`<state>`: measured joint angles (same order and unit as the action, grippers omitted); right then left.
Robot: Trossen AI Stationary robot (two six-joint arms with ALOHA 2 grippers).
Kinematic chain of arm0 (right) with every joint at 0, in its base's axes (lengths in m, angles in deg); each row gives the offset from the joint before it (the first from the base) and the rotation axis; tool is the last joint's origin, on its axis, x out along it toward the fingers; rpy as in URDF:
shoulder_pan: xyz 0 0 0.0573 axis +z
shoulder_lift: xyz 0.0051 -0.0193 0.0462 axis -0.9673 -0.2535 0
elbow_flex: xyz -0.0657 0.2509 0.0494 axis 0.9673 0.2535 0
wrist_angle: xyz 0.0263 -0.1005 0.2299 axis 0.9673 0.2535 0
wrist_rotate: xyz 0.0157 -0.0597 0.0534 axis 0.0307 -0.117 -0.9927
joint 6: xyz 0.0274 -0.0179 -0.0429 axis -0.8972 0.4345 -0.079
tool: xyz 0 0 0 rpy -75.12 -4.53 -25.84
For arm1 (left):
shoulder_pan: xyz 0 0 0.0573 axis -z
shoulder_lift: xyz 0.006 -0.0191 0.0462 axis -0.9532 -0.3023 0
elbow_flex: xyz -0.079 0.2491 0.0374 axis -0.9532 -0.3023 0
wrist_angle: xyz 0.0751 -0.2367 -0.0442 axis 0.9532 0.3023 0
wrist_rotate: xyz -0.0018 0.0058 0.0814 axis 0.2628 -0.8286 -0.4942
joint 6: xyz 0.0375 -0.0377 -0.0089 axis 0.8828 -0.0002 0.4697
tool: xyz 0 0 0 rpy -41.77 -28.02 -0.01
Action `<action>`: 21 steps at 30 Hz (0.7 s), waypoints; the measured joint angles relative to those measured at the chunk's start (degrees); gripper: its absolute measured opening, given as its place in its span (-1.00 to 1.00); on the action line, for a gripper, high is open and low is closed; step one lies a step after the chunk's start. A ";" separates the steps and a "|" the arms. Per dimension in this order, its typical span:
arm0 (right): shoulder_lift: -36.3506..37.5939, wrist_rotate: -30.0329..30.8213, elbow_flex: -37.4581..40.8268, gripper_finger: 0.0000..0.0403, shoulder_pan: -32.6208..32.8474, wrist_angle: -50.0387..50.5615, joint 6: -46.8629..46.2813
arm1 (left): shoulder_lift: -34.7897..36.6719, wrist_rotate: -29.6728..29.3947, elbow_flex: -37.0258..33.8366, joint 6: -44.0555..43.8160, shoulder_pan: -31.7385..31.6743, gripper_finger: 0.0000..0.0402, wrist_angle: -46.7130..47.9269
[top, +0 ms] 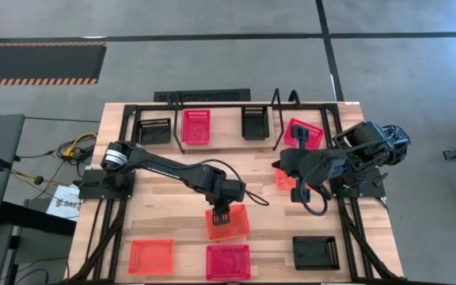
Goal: Stack baskets on shelf by color
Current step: Put the middle orange bin on the shelf
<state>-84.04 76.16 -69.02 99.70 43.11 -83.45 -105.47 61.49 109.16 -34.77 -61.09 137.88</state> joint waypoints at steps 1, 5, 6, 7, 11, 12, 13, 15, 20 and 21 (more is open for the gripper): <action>0.00 0.00 0.00 -0.99 0.00 -0.06 0.00 | -0.88 -0.01 0.04 -0.02 0.00 -0.16 0.82; 0.00 0.00 0.00 -0.99 0.00 -0.23 0.02 | -3.49 0.02 -0.02 0.22 -0.09 -0.16 1.16; 0.00 0.00 0.00 -0.99 0.00 -0.24 0.01 | -4.16 0.01 -0.05 0.23 -0.09 -0.16 1.52; 0.00 0.00 0.00 -0.99 0.00 -0.27 0.02 | -4.64 0.04 0.07 0.11 -0.07 -0.16 0.87; 0.02 0.00 0.00 -0.99 0.00 -0.26 0.02 | -6.23 1.62 0.02 -0.05 -0.07 -0.16 0.17; 0.00 0.00 0.00 -0.99 0.00 -0.26 0.02 | -6.42 1.87 0.02 -0.04 -0.07 -0.16 0.36; 0.02 -0.01 0.00 -0.99 0.00 -0.24 0.02 | -6.51 2.07 0.02 -0.05 -0.07 -0.16 0.72; 0.02 -0.01 0.00 -0.99 0.00 -0.15 0.02 | -6.55 2.18 0.02 -0.84 -0.18 -0.17 -0.43; 0.02 -0.02 0.00 -0.99 0.00 -0.24 0.04 | -6.60 4.30 0.54 -3.36 -0.59 -0.57 -1.60; 0.02 0.00 0.00 -0.99 0.00 -0.24 0.04 | -6.60 4.64 0.56 -3.88 -0.72 -0.72 -1.84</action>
<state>-84.01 76.16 -69.02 99.70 42.88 -83.40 -112.07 66.13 109.72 -38.64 -61.81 136.04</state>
